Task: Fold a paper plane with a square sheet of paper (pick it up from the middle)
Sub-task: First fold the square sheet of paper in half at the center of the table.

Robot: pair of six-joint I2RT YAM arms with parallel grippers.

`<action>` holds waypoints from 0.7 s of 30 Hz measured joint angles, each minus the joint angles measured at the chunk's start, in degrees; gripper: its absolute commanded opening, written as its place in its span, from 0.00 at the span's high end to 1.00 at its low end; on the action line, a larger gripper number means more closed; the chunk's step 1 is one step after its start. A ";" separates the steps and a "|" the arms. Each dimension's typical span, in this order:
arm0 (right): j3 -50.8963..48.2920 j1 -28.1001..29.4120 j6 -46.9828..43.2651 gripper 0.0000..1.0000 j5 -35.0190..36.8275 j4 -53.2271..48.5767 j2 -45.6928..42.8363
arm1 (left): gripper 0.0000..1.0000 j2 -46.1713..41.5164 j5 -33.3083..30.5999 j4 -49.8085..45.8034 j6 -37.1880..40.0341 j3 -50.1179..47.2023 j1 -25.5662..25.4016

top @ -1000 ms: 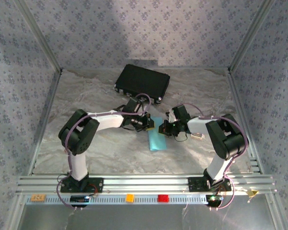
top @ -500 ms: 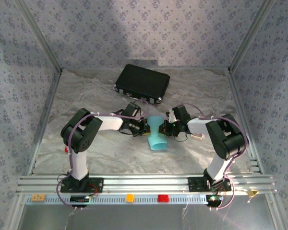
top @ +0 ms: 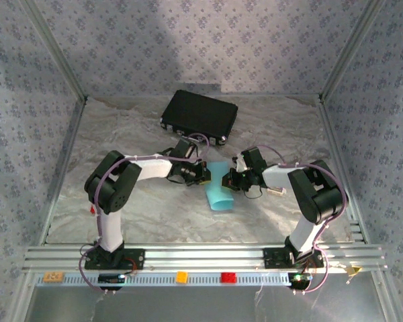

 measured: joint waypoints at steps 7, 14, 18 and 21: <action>0.00 0.00 0.02 1.00 0.00 0.00 0.00 | 1.00 3.41 0.74 0.70 0.46 1.46 1.44; -0.17 0.00 0.00 1.00 0.02 0.26 0.00 | 1.00 4.07 1.79 1.09 0.87 1.40 2.16; -0.26 0.00 0.02 1.00 0.07 0.33 -0.09 | 1.00 4.07 1.75 -0.35 1.40 2.38 2.21; -0.26 0.00 0.02 1.00 0.04 0.42 -0.09 | 1.00 4.09 1.84 -1.60 1.92 4.02 2.36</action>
